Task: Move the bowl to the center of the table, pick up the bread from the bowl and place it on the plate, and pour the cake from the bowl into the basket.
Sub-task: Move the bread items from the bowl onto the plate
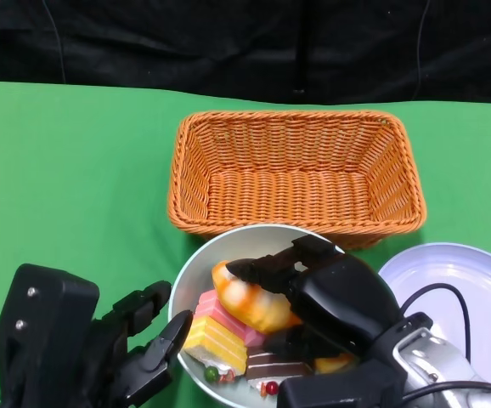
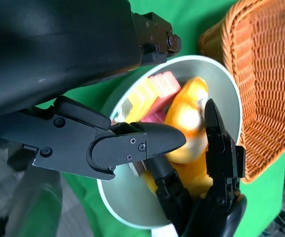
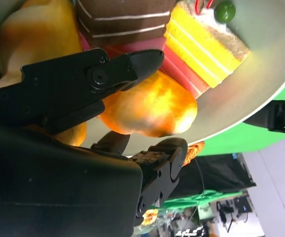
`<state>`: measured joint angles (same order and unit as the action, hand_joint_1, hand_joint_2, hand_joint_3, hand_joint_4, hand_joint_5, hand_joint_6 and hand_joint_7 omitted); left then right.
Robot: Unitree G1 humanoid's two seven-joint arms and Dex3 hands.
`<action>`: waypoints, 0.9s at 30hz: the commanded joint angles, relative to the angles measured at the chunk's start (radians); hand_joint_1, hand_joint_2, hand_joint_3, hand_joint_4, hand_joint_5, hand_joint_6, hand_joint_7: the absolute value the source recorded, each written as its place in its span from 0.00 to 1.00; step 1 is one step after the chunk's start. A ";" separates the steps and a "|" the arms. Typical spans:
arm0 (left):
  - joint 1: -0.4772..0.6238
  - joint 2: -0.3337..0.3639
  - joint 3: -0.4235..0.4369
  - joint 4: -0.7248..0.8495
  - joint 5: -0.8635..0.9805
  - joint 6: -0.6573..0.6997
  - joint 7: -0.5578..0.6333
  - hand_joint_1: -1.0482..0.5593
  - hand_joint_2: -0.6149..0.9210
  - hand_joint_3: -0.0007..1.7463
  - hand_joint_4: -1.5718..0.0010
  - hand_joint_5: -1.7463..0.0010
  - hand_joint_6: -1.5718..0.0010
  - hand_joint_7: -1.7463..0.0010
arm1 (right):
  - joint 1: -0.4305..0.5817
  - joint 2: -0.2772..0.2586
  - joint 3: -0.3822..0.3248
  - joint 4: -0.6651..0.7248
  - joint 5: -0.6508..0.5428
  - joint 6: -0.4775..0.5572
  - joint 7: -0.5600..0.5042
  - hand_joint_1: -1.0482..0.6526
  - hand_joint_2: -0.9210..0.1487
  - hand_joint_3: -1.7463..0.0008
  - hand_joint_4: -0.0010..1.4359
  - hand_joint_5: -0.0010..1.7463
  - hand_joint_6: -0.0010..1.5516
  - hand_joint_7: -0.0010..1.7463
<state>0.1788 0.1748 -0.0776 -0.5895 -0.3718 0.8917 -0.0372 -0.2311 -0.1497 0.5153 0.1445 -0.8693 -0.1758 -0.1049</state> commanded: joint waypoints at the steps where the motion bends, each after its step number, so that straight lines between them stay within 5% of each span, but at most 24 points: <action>1: 0.026 0.021 -0.002 -0.028 0.041 -0.051 -0.008 0.26 1.00 0.29 0.91 0.95 0.92 0.97 | -0.001 0.003 0.000 0.035 0.006 -0.003 -0.051 0.38 0.00 0.96 0.37 0.42 0.37 0.11; 7: 0.083 0.054 0.015 -0.075 0.119 -0.142 -0.008 0.27 1.00 0.29 0.92 0.95 0.93 0.98 | -0.008 0.018 -0.013 0.066 0.042 -0.075 -0.171 0.49 0.00 0.91 0.56 0.54 0.57 0.15; 10: 0.118 0.057 0.024 -0.079 0.156 -0.212 -0.008 0.27 1.00 0.29 0.92 0.94 0.93 0.98 | -0.016 0.016 -0.017 0.085 0.053 -0.140 -0.241 0.54 0.07 0.94 0.62 0.71 0.72 0.20; 11: 0.131 0.041 0.031 -0.069 0.156 -0.251 -0.010 0.27 1.00 0.29 0.91 0.94 0.93 0.98 | -0.019 0.015 -0.019 0.095 0.051 -0.174 -0.290 0.56 0.22 0.72 0.67 0.88 0.66 0.57; 12: 0.145 0.021 0.040 -0.055 0.151 -0.296 -0.014 0.28 1.00 0.28 0.91 0.93 0.93 0.98 | -0.024 0.015 -0.021 0.108 0.047 -0.209 -0.342 0.56 0.41 0.48 0.70 0.94 0.60 0.78; 14: 0.162 -0.006 0.048 -0.032 0.144 -0.359 -0.020 0.27 1.00 0.26 0.90 0.93 0.92 0.98 | -0.032 0.014 -0.022 0.127 0.039 -0.251 -0.405 0.57 0.62 0.22 0.73 0.99 0.55 0.95; 27: 0.185 -0.067 0.042 0.029 0.148 -0.473 -0.043 0.24 1.00 0.28 0.88 0.91 0.90 0.98 | -0.015 -0.002 -0.084 0.032 0.117 -0.398 -0.448 0.53 0.68 0.09 0.72 1.00 0.52 0.99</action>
<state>0.3568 0.1043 -0.0434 -0.5662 -0.2296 0.4362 -0.0744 -0.2529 -0.1393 0.4581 0.2257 -0.7841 -0.5450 -0.5533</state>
